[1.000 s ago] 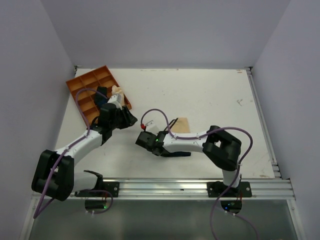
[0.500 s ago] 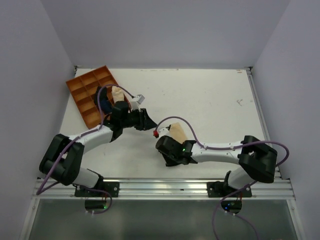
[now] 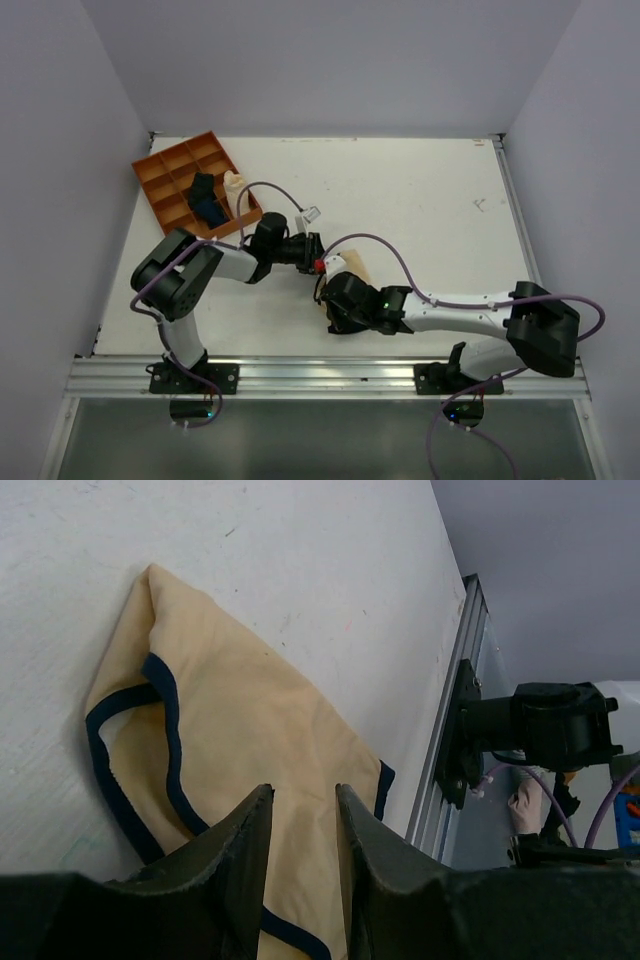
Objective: Roll the underwear
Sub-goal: Fold the underwear
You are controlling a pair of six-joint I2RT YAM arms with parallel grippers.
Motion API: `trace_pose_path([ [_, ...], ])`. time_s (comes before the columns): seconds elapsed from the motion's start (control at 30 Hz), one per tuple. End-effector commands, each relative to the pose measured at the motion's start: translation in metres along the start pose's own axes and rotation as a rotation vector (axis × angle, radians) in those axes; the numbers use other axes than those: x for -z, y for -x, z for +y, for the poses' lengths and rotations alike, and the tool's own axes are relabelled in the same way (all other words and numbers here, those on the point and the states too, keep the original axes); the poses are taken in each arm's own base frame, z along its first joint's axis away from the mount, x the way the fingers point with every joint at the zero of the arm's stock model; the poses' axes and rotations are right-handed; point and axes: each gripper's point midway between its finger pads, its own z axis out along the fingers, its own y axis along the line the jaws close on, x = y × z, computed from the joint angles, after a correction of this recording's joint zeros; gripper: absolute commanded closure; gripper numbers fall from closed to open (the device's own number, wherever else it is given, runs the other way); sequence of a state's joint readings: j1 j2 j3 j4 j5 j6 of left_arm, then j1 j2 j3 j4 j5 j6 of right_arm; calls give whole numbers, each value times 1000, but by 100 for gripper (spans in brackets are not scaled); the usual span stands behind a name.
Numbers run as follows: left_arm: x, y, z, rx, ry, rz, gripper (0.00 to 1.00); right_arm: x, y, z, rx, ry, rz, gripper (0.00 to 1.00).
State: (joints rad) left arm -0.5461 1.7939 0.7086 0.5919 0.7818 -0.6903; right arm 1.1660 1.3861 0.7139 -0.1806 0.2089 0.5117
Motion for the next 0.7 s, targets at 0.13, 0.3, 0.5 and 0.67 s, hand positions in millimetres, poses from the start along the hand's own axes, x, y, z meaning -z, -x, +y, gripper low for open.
trace_pose_path([
  [0.13,-17,9,-12,-55,-81,-23,65,11,11,-2,-37,4,-74,100],
  [0.3,-21,8,17,-30,61,-17,66,19,13,-12,-69,-29,-116,100],
  [0.5,-12,6,52,-8,276,-21,65,29,14,-20,-94,-37,-154,100],
  [0.67,6,10,66,0,424,-61,65,23,7,-16,-87,-18,-131,100],
])
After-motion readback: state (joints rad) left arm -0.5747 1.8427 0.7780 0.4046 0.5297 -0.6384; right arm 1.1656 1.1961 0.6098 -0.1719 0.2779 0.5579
